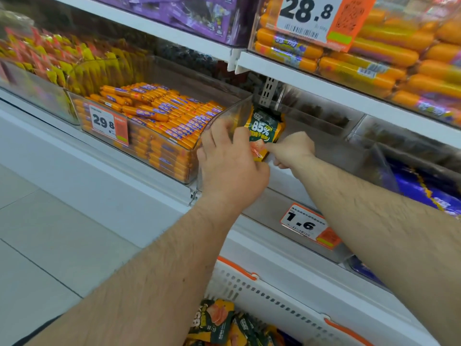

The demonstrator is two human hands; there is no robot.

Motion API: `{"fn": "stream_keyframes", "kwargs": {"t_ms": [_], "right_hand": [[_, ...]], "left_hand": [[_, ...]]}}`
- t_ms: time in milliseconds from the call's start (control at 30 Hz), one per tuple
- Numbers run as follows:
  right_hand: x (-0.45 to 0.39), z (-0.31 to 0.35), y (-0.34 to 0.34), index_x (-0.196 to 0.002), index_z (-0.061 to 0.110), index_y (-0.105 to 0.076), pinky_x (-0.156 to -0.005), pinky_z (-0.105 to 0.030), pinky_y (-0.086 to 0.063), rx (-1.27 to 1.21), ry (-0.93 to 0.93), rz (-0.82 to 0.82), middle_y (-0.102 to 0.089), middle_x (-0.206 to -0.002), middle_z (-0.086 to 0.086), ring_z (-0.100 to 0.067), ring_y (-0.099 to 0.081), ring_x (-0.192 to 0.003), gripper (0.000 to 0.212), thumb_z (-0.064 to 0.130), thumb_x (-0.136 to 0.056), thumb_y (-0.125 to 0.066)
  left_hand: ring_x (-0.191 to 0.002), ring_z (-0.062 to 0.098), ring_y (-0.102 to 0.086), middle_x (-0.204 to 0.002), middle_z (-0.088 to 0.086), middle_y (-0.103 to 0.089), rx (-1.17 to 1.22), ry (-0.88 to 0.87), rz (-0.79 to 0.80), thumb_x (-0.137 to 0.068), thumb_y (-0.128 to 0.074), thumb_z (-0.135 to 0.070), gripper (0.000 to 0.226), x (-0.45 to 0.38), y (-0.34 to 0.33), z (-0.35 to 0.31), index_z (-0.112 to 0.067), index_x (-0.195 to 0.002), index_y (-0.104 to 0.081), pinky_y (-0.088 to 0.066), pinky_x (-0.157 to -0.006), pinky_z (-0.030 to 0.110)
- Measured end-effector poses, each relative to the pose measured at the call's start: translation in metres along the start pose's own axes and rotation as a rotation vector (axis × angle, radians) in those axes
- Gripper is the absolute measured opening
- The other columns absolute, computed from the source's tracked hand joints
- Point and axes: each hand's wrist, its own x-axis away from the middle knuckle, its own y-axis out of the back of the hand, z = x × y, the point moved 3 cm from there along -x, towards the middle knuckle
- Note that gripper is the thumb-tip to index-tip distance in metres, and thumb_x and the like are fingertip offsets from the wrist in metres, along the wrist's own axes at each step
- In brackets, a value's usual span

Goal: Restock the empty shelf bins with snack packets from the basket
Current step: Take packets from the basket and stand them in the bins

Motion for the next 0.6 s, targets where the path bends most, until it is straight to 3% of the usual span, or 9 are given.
{"fn": "stream_keyframes", "kwargs": {"t_ms": [167,267,333,467,600], "right_hand": [[0.049,-0.003,0.028,-0.069,0.008,-0.070,-0.069,-0.038,-0.061,-0.331,0.028,-0.003,-0.067,-0.055,-0.005,-0.019,-0.064,-0.055,0.014,0.016,-0.080,-0.068],[0.088,-0.007,0.048,-0.059,0.013,-0.067,-0.060,-0.034,-0.051,-0.409,0.167,-0.069,-0.061,-0.050,0.001,-0.015,-0.061,-0.055,0.021,0.011,-0.080,-0.062],[0.118,-0.012,0.059,-0.057,0.010,-0.065,-0.055,-0.028,-0.045,-0.422,0.257,-0.132,-0.060,-0.050,-0.003,-0.013,-0.057,-0.052,0.021,0.009,-0.078,-0.060],[0.168,-0.049,0.045,-0.058,0.016,-0.064,-0.053,-0.027,-0.043,-0.511,0.266,-0.113,-0.063,-0.060,-0.009,-0.014,-0.055,-0.050,0.025,0.009,-0.082,-0.064],[0.198,-0.117,-0.019,-0.063,0.008,-0.066,-0.057,-0.036,-0.050,-0.386,0.070,0.131,-0.066,-0.066,-0.011,-0.017,-0.056,-0.053,0.023,0.010,-0.086,-0.063]], "left_hand": [[-0.097,0.034,-0.049,-0.111,0.013,-0.049,0.095,-0.241,-0.047,-0.067,-0.058,-0.030,0.047,0.016,-0.001,-0.014,-0.008,-0.108,-0.059,-0.045,-0.078,0.043],[-0.088,0.021,-0.056,-0.092,-0.005,-0.056,0.196,-0.246,0.292,-0.082,-0.059,-0.027,0.022,0.028,-0.004,-0.019,-0.018,-0.102,-0.058,-0.046,-0.073,0.033],[-0.085,0.018,-0.060,-0.079,-0.011,-0.058,0.126,-0.246,0.575,-0.086,-0.061,-0.026,0.007,0.037,-0.006,-0.020,-0.024,-0.093,-0.062,-0.044,-0.069,0.027],[-0.101,0.015,-0.059,-0.108,-0.008,-0.063,-0.189,-0.243,1.098,-0.088,-0.062,-0.038,0.025,0.065,-0.015,-0.006,-0.026,-0.110,-0.065,-0.049,-0.091,0.032],[-0.115,0.019,-0.056,-0.126,-0.006,-0.060,-0.390,-0.242,1.336,-0.092,-0.058,-0.044,0.042,0.085,-0.019,0.005,-0.023,-0.128,-0.060,-0.046,-0.101,0.038]]}}
